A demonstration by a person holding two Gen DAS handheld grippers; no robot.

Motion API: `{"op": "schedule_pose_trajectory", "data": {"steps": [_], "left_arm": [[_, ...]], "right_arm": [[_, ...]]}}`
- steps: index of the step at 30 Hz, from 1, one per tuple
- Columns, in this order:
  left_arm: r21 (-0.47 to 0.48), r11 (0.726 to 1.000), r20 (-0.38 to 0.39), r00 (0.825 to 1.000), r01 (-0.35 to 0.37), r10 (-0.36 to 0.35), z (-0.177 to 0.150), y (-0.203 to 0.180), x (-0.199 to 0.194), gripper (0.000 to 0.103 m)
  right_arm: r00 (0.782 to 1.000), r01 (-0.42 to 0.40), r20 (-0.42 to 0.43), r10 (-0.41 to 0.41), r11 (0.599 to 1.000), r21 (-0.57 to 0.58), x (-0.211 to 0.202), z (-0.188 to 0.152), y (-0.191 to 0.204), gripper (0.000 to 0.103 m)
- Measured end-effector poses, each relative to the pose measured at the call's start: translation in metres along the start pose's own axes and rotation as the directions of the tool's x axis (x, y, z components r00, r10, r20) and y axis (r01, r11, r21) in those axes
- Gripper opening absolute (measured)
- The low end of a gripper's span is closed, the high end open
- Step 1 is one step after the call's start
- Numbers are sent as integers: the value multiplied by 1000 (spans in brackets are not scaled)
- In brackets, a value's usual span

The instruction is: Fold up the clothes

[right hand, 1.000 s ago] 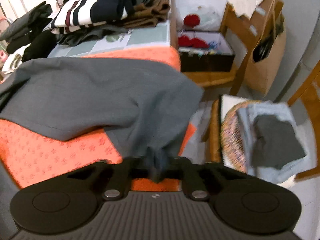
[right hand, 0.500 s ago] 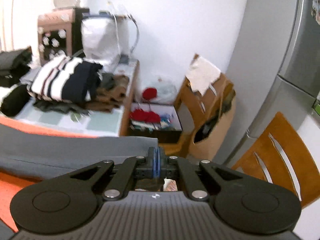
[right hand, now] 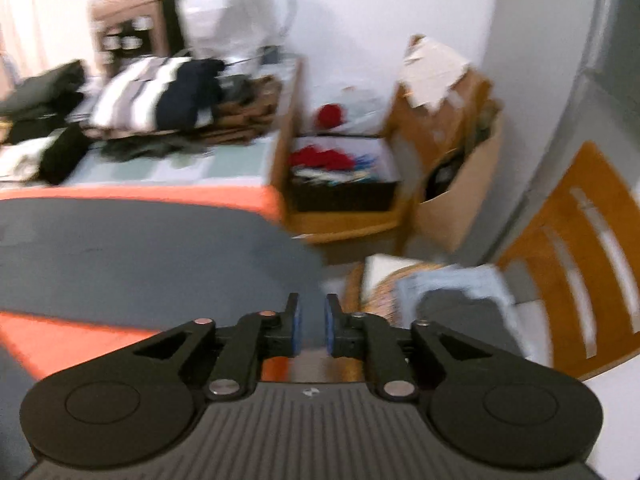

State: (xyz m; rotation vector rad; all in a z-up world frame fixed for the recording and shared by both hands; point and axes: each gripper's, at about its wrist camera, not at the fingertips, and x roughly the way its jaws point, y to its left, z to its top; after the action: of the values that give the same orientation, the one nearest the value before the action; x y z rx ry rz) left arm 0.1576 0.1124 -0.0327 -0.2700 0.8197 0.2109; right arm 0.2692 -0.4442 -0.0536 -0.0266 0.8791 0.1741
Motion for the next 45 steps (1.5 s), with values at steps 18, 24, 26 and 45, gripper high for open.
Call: {"op": "schedule_pose_trajectory", "data": {"steps": [18,24,26,45], "left_arm": [[151,979,-74,989,135,-125,-36,-17,-15,58],[179,977,-101,990,117,-100,-51,-12,-14,58],[181,977,-109,990,112,-93,-56,-9,-12,58],[201,970,-62,990,140,-130,-59,-12,-14,58]], "right_arm": [[907,-336,-275,320,942,-13,13,-113,72,53],[902,-336,-285,323,942,5,13,-130,79,14],[917,-311,-259,303,950,10,3,-130,80,4],[986,169,-29,-167,961,218,-92,-145,16,10]]}}
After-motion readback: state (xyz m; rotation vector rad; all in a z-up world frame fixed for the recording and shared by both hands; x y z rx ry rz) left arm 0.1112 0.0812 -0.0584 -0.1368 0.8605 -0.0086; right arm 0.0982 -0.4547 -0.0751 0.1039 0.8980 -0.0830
